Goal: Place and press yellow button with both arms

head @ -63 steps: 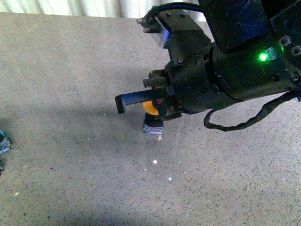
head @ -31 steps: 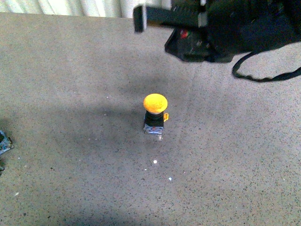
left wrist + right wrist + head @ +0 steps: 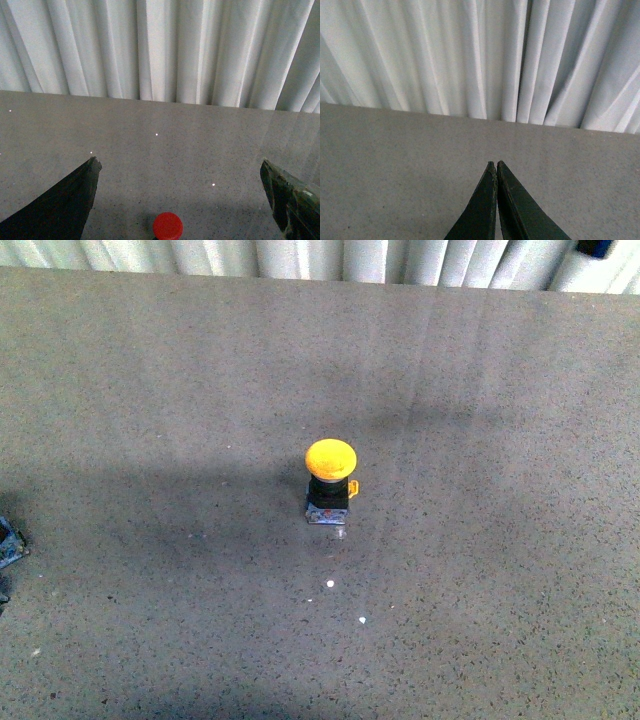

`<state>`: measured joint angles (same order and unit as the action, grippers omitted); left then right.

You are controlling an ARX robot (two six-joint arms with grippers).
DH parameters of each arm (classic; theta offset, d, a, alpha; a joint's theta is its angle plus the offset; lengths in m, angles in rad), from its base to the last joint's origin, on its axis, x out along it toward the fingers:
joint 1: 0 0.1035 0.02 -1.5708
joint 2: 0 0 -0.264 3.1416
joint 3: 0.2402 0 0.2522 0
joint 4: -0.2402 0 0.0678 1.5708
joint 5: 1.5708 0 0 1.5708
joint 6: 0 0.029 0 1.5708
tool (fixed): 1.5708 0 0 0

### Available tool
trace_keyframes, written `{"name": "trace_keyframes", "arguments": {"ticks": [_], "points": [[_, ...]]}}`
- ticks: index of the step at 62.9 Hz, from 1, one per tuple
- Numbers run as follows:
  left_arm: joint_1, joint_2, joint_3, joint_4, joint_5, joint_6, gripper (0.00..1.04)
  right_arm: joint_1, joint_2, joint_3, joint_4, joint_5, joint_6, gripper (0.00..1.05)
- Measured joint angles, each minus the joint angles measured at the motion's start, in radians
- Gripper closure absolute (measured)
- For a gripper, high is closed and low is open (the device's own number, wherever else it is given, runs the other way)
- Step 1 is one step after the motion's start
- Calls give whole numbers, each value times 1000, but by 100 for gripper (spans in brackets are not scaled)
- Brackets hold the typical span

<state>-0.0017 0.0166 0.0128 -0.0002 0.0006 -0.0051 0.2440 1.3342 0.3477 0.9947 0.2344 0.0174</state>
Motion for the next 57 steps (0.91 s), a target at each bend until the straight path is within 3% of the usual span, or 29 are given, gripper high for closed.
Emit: {"name": "trace_keyframes", "arguments": {"ticks": [26,32,42,57], "points": [[0,0,0,0,0,0,9,-125,-296,-225,-95,-117,-11,103],[0,0,0,0,0,0,9,-143,-320,-278,-60,-138,-11,103],[0,0,0,0,0,0,9,-216,-444,-313,-159,-228,-12,103],[0,0,0,0,0,0,9,-241,-660,-329,-340,-232,-12,103]]}}
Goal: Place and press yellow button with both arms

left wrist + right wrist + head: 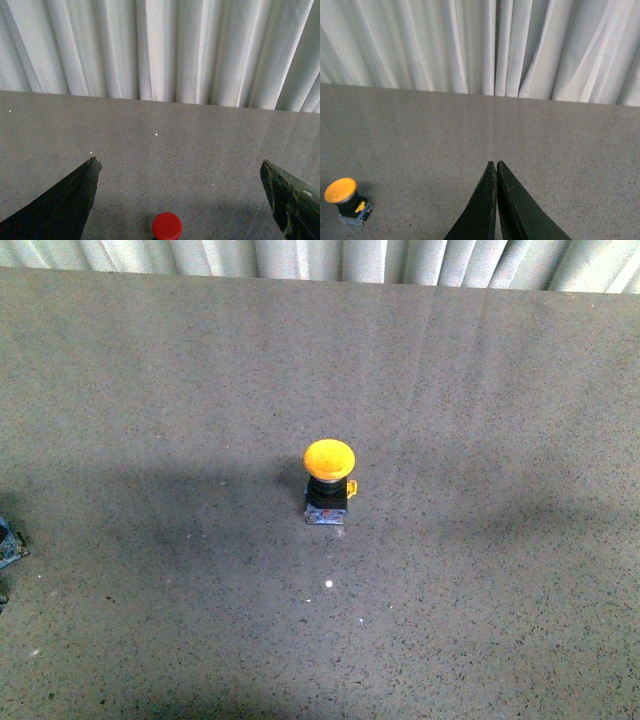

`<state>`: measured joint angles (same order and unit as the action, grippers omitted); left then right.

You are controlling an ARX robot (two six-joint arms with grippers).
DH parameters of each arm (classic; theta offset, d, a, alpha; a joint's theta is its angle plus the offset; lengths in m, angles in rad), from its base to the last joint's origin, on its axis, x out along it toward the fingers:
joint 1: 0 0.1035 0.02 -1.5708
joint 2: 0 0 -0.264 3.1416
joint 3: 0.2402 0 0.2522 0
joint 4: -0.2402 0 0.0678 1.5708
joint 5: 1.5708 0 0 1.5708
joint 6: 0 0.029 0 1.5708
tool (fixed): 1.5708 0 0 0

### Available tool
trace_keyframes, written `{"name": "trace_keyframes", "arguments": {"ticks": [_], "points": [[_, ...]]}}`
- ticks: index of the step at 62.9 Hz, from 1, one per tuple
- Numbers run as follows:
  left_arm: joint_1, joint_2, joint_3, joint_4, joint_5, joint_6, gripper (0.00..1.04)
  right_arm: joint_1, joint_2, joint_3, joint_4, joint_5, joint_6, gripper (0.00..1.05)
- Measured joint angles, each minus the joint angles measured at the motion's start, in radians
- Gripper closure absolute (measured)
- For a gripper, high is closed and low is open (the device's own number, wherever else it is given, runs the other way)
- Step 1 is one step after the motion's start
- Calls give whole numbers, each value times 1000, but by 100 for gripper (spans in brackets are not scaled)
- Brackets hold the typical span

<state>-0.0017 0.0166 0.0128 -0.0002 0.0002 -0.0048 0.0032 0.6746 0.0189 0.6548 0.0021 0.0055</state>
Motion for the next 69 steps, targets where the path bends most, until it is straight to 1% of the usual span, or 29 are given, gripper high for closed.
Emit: {"name": "trace_keyframes", "arguments": {"ticks": [17,34,66,69], "points": [[0,0,0,0,0,0,9,0,-177,-1,-164,0,0,103],[0,0,0,0,0,0,9,0,-315,-1,-296,0,0,103],[0,0,0,0,0,0,9,0,-496,-1,-475,0,0,103],[0,0,0,0,0,0,9,0,-584,-1,-596,-3,0,103]]}}
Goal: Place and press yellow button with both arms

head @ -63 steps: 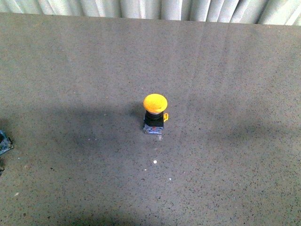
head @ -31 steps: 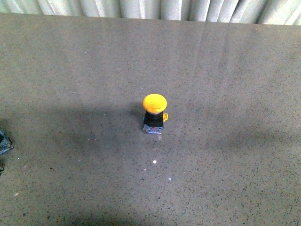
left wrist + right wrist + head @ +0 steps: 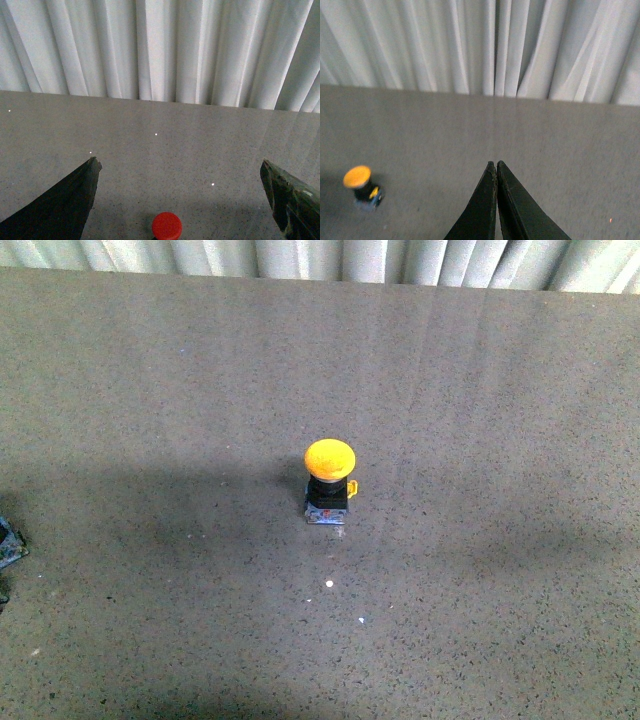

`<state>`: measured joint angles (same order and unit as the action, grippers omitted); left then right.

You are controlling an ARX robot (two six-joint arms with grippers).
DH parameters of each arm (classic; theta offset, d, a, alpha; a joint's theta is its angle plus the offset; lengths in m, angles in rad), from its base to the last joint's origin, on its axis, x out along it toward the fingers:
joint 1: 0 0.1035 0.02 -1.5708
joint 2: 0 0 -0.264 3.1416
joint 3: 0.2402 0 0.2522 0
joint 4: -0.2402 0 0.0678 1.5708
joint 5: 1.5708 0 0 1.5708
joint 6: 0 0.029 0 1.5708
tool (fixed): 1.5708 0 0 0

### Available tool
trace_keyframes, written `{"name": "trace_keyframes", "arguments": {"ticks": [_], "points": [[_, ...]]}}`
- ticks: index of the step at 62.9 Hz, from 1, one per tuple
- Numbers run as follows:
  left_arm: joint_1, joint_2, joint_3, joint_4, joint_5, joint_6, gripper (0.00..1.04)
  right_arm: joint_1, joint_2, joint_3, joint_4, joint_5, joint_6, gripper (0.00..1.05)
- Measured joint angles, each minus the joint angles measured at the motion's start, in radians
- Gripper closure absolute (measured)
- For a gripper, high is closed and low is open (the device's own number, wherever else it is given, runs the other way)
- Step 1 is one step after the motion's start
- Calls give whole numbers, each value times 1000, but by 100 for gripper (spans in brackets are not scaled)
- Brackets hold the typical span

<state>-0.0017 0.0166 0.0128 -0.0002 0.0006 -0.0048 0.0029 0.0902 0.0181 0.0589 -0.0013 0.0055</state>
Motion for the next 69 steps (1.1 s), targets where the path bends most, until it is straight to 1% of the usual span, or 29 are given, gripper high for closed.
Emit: {"name": "trace_keyframes", "arguments": {"ticks": [1,3,16,18,19,21,22,24,32,37,49,50,54,69], "points": [[0,0,0,0,0,0,9,0,-31,0,-33,2,0,103],[0,0,0,0,0,0,9,0,-71,0,-50,3,0,103],[0,0,0,0,0,0,9,0,-84,0,-56,3,-1,103],[0,0,0,0,0,0,9,0,-84,0,-56,3,-2,96],[0,0,0,0,0,0,9,0,-84,0,-56,3,-2,95],[0,0,0,0,0,0,9,0,-84,0,-56,3,-2,88],[0,0,0,0,0,0,9,0,-84,0,-56,3,-2,86],[0,0,0,0,0,0,9,0,-84,0,-56,3,-2,78],[0,0,0,0,0,0,9,0,-84,0,-56,3,-2,57],[0,0,0,0,0,0,9,0,-84,0,-56,3,-2,41],[0,0,0,0,0,0,9,0,-84,0,-56,3,-2,9],[0,0,0,0,0,0,9,0,-84,0,-56,3,-2,8],[0,0,0,0,0,0,9,0,-84,0,-56,3,-2,9],[0,0,0,0,0,0,9,0,-84,0,-56,3,-2,9]]}}
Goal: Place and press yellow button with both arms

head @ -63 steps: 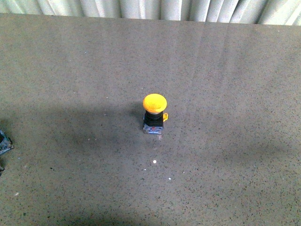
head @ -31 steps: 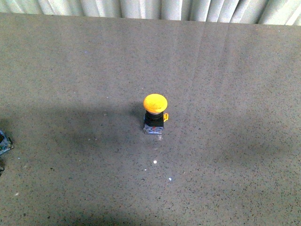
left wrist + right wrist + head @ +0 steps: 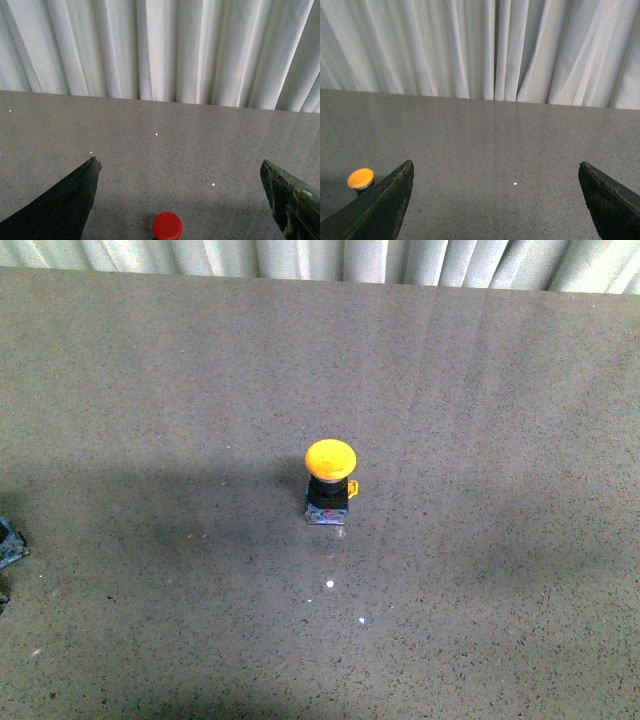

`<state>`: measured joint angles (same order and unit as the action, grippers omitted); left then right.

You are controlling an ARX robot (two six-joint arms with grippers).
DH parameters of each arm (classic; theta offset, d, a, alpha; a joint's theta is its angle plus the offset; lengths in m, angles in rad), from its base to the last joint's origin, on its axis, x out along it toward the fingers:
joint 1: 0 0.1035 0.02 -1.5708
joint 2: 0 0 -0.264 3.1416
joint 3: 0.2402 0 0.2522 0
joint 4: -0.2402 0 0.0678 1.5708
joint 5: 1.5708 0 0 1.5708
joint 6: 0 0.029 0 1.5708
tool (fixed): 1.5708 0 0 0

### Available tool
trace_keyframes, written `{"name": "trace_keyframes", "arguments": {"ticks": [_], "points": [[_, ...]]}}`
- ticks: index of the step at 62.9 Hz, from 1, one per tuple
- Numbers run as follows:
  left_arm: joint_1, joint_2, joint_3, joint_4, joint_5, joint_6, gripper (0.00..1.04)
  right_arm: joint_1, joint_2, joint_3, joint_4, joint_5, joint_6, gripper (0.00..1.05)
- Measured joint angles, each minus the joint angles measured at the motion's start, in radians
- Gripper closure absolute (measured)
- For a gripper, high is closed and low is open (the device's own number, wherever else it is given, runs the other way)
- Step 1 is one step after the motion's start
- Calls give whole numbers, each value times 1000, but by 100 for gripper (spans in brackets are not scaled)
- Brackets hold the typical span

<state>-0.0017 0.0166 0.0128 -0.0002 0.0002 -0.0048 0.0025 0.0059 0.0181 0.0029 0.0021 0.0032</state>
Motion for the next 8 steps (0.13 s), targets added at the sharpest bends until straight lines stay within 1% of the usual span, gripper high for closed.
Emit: {"name": "trace_keyframes", "arguments": {"ticks": [8], "points": [[0,0,0,0,0,0,9,0,0,0,0,0,0,9]]}}
